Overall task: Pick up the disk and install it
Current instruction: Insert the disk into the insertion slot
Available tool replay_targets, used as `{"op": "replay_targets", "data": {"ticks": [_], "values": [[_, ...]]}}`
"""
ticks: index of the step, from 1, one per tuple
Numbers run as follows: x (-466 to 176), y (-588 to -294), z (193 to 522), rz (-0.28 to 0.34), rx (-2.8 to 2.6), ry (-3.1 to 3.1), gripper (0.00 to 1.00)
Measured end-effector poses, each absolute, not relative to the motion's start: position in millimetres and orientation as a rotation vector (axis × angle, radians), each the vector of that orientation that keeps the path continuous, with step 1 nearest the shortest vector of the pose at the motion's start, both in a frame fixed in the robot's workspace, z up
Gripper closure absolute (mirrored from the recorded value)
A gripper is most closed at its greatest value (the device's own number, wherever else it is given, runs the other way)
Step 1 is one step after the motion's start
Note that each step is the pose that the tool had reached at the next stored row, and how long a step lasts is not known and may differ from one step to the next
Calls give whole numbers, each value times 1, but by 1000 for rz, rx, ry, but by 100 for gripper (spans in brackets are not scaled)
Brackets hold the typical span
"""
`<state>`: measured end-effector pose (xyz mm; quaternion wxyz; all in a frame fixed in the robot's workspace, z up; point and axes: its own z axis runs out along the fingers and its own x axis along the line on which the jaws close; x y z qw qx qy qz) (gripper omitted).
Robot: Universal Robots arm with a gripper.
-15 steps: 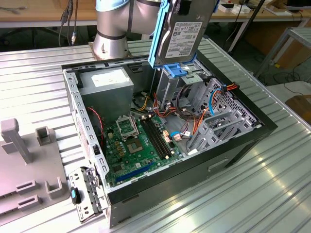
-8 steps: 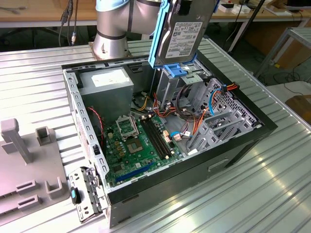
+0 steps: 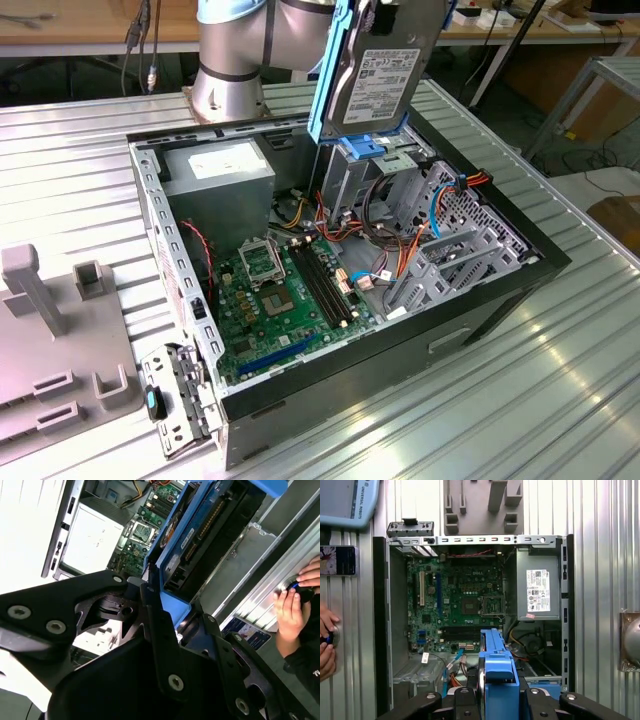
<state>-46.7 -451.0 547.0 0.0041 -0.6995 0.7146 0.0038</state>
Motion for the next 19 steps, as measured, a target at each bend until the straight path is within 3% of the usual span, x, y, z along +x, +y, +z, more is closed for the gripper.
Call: {"op": "replay_targets", "data": {"ticks": [19], "values": [[-45,-472,546,11,-2192,2240,63]]}}
